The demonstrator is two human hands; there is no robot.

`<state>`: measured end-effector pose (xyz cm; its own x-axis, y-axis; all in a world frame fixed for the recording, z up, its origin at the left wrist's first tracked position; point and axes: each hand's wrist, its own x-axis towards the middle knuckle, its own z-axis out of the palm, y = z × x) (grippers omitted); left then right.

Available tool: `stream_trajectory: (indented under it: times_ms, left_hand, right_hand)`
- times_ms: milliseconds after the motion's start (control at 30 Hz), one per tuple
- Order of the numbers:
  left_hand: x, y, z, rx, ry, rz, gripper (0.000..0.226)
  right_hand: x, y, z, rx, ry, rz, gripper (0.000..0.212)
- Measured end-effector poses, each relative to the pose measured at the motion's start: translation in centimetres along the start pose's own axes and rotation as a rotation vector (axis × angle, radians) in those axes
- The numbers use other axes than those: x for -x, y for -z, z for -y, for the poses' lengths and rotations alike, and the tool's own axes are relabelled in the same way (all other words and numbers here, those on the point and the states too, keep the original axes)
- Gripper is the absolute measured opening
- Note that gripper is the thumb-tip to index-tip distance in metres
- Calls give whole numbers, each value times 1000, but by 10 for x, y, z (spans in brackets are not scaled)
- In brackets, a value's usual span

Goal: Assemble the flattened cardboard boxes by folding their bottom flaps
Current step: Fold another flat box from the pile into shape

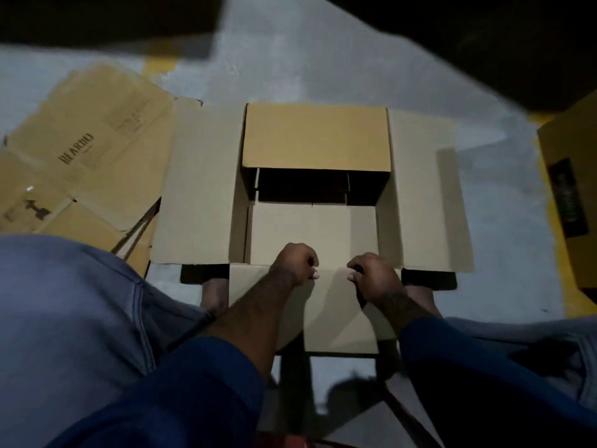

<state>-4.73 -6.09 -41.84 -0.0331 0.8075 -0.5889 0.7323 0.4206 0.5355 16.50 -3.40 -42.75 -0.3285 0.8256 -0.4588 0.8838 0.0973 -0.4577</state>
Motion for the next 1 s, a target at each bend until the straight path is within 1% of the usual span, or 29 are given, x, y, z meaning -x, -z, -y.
stream_trajectory:
  times_ms: [67,167,300,633,733,767,800,867,933,1000]
  left_hand:
    - [-1,-5,-3,5,5,-17,28]
    - [0,-8,-5,16,42,-37,23]
    - [-4,-9,-5,26,69,-60,16]
    - [-11,-8,-2,48,86,-60,11]
    - [-11,-9,5,50,42,-36,12]
    - [-8,-8,6,19,30,-33,15]
    - [-5,-5,6,-34,30,-30,21]
    - [2,-1,12,-172,47,-22,40]
    - [13,6,20,-301,83,5,57]
    - [21,11,29,-353,101,29,62]
  right_hand:
    - [2,8,-14,24,-19,9,18]
    - [2,13,-20,-23,-43,2,18]
    - [-4,15,-15,-15,-54,6,9]
    - [-20,25,-15,48,-64,82,10]
    - [-20,28,-14,68,-53,114,13]
    - [-20,28,-12,107,-43,139,15]
    - [-20,28,-9,158,-30,169,23]
    - [-18,26,1,222,-14,231,46]
    - [-15,21,15,251,3,277,64]
    - [-10,13,33,306,31,325,73]
